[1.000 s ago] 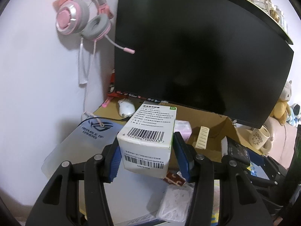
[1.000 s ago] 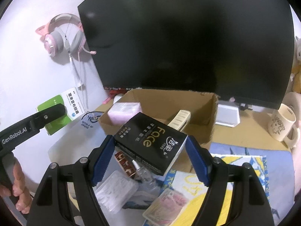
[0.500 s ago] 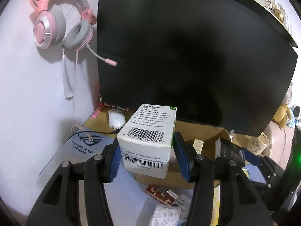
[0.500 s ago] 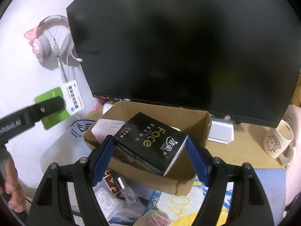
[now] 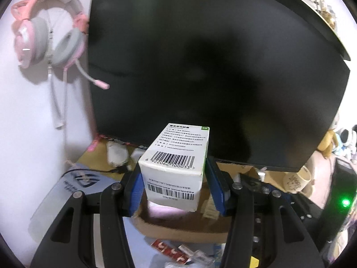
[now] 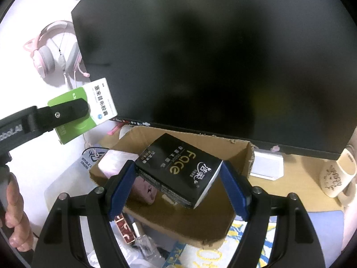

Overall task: Organize objects
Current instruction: 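Carry the medicine box with the left tool while the right tool carries the 'face' box over the cardboard box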

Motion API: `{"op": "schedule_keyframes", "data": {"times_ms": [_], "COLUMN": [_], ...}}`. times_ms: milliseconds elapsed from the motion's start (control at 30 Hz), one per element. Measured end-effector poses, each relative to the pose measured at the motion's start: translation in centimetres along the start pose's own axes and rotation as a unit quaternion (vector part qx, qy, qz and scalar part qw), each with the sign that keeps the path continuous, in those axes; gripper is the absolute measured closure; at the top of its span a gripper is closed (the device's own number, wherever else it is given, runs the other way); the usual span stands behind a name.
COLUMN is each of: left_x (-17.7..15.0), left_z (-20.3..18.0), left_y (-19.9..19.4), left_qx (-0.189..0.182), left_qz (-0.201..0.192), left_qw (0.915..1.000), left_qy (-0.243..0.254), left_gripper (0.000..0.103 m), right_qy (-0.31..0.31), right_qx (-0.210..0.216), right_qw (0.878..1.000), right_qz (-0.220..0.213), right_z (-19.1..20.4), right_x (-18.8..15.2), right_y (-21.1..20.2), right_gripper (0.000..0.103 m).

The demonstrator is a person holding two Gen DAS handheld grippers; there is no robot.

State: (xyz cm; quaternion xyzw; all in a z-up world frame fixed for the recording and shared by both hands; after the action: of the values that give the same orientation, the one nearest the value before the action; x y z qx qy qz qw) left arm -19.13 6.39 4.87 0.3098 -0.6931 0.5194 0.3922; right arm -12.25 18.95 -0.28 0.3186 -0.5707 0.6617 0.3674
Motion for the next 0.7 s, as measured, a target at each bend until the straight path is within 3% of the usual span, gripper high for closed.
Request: {"op": "schedule_keyframes", "data": {"times_ms": [233, 300, 500, 700], "left_x": [-0.1, -0.5, -0.8, -1.2], "left_z": [-1.0, -1.2, -2.0, -2.8], "left_y": [1.8, 2.9, 3.3, 3.3], "left_qx": [-0.006, -0.001, -0.007, 0.0], "left_qz": [-0.01, 0.003, 0.007, 0.011], "left_qw": [0.9999, 0.9998, 0.9999, 0.9996], "left_qy": [0.008, 0.017, 0.013, 0.027], "left_gripper": [0.052, 0.052, 0.052, 0.052], "right_qy": [-0.002, -0.002, -0.014, 0.012], "right_qx": [-0.019, -0.024, -0.022, -0.005], "right_qw": [1.0, 1.0, 1.0, 1.0], "right_qz": [0.005, 0.004, 0.011, 0.012], "right_z": [-0.9, -0.9, -0.5, -1.3], "right_x": [0.0, 0.0, -0.6, -1.1], "right_y": [0.5, 0.5, 1.1, 1.2], "right_gripper": [0.021, 0.021, 0.021, 0.021]}}
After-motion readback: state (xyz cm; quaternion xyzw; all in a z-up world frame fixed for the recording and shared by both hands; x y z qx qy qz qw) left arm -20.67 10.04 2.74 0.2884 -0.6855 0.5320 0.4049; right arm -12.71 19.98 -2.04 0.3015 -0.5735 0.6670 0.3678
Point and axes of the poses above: each gripper's, at about its wrist camera, not at the fingertips, and y roughly the way its jaws point, z to its left, x to its top, the point moved 4 cm from there along y, roughly the way its jaws point, and after that the axes turned 1 degree about y, right-handed, at the moved point
